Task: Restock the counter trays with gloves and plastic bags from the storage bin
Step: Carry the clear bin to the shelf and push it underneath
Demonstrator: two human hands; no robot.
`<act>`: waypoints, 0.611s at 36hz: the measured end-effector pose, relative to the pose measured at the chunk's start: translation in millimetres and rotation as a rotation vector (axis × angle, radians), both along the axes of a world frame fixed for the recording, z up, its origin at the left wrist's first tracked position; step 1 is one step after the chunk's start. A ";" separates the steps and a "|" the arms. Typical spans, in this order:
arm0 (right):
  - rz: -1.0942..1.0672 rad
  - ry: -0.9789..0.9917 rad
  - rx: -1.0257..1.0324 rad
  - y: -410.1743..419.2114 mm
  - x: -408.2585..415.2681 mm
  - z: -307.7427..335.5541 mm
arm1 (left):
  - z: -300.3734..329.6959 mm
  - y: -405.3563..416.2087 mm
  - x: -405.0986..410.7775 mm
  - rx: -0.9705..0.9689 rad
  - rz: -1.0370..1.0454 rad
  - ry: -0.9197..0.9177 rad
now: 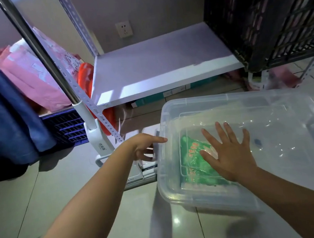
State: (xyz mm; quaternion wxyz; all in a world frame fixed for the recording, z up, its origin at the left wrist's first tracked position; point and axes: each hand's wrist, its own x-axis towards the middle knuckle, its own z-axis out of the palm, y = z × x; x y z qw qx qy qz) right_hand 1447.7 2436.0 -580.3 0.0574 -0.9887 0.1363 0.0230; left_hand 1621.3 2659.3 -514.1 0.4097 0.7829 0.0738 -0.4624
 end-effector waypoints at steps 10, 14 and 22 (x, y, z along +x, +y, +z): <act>-0.008 -0.008 0.000 0.6 0.4 0.1 | 20.4 -28.3 -7.5 0.185 -0.124 -0.159; -0.012 -0.017 0.012 0.4 1.7 0.2 | 19.7 -41.4 -12.1 0.340 -0.254 -0.408; -0.017 -0.008 0.103 1.1 3.9 10.5 | 11.3 -57.8 -27.3 0.652 -0.563 -0.850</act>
